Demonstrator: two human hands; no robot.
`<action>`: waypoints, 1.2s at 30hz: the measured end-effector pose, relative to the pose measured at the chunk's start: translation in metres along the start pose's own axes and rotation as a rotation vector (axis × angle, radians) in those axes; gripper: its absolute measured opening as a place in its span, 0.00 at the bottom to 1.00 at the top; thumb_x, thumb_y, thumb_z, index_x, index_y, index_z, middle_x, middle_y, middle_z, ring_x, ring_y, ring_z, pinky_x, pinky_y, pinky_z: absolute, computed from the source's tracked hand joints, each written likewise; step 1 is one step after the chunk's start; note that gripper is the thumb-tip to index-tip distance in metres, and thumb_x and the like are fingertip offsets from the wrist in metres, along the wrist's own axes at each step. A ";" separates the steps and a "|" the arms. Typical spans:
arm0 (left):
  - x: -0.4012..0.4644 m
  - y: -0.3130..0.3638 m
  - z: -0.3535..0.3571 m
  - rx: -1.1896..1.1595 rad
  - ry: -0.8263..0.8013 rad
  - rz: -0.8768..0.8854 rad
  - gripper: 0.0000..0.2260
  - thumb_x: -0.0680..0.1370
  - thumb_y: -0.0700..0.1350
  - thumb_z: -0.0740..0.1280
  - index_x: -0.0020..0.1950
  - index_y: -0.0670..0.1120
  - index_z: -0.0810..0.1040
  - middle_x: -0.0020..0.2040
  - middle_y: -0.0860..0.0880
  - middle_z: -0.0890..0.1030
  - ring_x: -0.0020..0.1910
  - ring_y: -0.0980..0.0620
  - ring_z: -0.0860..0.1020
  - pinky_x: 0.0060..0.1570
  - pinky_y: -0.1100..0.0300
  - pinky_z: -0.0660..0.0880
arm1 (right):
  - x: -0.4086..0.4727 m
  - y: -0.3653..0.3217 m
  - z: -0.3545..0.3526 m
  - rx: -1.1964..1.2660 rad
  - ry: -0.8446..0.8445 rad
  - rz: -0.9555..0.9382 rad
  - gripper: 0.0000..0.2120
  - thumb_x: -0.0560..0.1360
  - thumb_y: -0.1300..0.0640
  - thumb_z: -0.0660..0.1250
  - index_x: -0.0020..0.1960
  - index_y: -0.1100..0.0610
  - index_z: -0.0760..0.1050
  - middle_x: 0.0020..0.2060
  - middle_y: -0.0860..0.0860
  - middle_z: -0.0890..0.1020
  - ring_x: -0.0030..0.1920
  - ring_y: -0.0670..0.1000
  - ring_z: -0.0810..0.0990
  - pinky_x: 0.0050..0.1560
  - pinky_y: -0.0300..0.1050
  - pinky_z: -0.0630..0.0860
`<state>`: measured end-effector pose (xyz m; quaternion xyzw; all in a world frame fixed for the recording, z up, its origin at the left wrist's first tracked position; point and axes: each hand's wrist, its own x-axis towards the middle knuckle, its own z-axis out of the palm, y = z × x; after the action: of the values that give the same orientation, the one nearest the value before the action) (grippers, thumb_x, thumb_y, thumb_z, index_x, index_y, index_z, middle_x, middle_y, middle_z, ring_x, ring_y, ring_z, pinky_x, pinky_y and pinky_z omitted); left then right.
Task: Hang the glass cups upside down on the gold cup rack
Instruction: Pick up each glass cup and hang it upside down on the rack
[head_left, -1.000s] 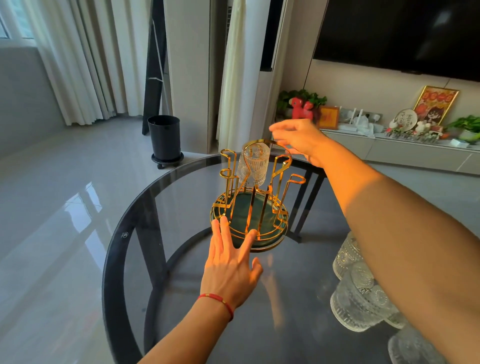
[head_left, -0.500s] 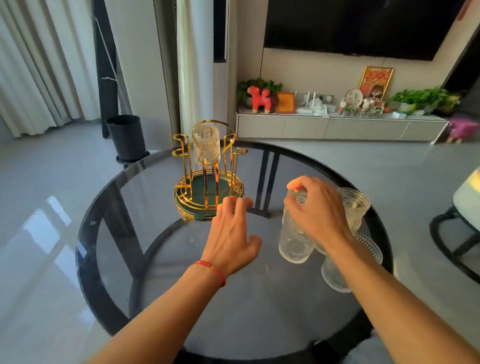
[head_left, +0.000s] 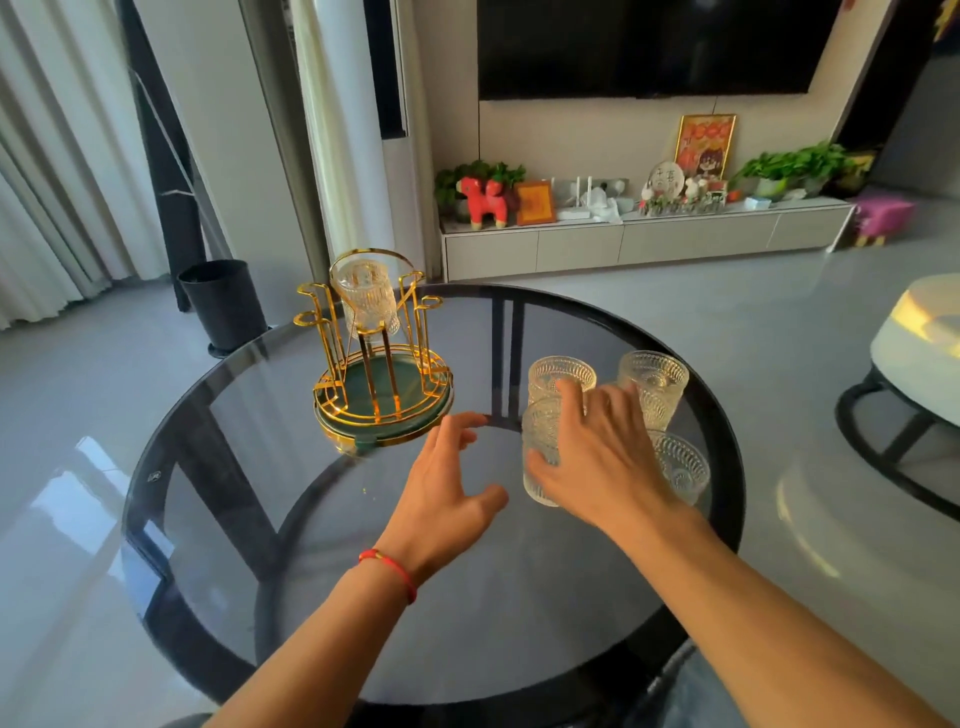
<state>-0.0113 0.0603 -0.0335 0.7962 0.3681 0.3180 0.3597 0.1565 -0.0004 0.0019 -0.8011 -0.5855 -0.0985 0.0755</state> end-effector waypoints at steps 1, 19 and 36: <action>0.001 0.001 -0.001 -0.016 -0.008 -0.007 0.29 0.70 0.41 0.72 0.68 0.54 0.66 0.63 0.51 0.73 0.63 0.56 0.71 0.59 0.56 0.72 | 0.001 0.001 0.000 0.004 0.002 -0.003 0.38 0.74 0.37 0.65 0.74 0.60 0.60 0.62 0.62 0.79 0.67 0.64 0.72 0.79 0.63 0.51; 0.013 0.009 -0.013 -0.418 -0.066 0.007 0.29 0.68 0.51 0.77 0.67 0.53 0.72 0.57 0.51 0.83 0.57 0.53 0.81 0.56 0.54 0.79 | -0.001 -0.018 0.003 0.750 0.053 -0.399 0.45 0.60 0.49 0.79 0.70 0.41 0.60 0.66 0.41 0.73 0.65 0.41 0.72 0.63 0.27 0.67; 0.040 -0.024 -0.056 -0.930 0.121 -0.282 0.14 0.73 0.58 0.69 0.56 0.55 0.83 0.55 0.48 0.84 0.55 0.49 0.82 0.47 0.49 0.82 | 0.033 -0.050 0.017 1.513 -0.207 0.149 0.30 0.70 0.34 0.68 0.69 0.45 0.74 0.57 0.51 0.86 0.51 0.50 0.88 0.56 0.53 0.83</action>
<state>-0.0413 0.1231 -0.0128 0.4735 0.3116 0.4427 0.6948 0.1201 0.0486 -0.0061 -0.5740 -0.4420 0.4097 0.5544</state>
